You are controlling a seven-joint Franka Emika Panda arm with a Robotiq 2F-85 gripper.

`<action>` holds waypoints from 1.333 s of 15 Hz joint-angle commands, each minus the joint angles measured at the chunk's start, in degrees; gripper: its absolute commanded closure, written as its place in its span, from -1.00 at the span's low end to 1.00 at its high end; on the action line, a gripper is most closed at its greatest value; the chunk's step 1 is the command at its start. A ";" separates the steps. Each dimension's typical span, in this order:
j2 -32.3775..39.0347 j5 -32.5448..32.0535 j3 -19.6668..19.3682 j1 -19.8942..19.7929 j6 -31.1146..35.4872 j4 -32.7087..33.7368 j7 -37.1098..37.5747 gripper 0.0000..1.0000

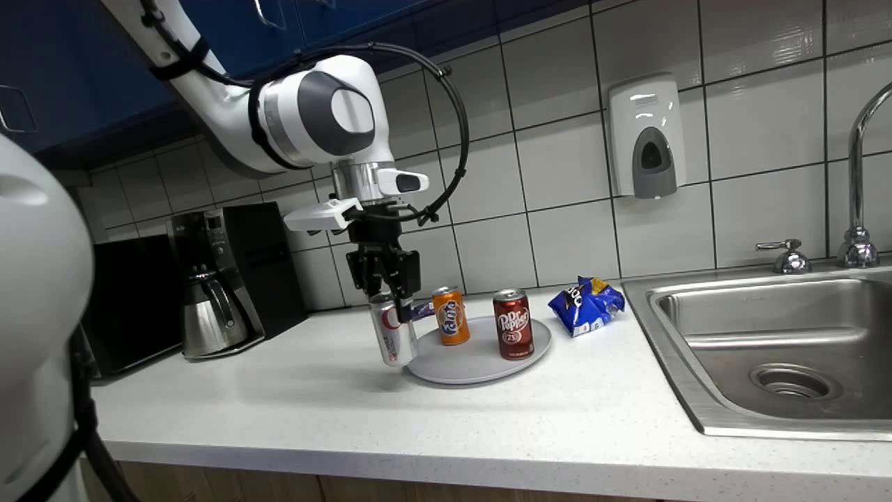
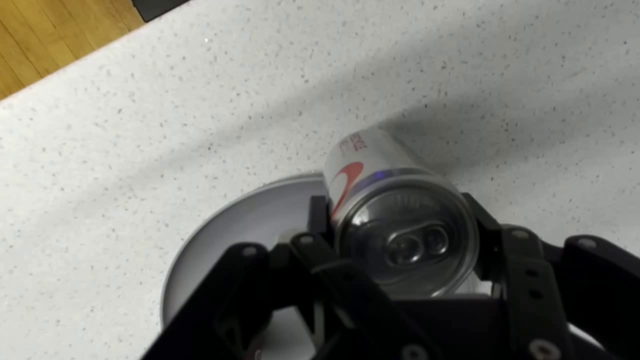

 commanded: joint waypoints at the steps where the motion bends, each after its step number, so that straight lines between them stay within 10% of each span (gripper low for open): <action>1: 2.55 -0.93 -1.39 -1.93 -2.29 4.57 -3.02 0.23; 17: 16.52 0.66 -4.38 -2.58 -1.77 15.25 -6.86 0.23; 18: 16.78 0.57 -4.35 -2.53 -1.66 15.42 -6.62 -0.77; 20: 16.92 0.48 -4.31 -2.43 -1.43 15.46 -6.17 -0.91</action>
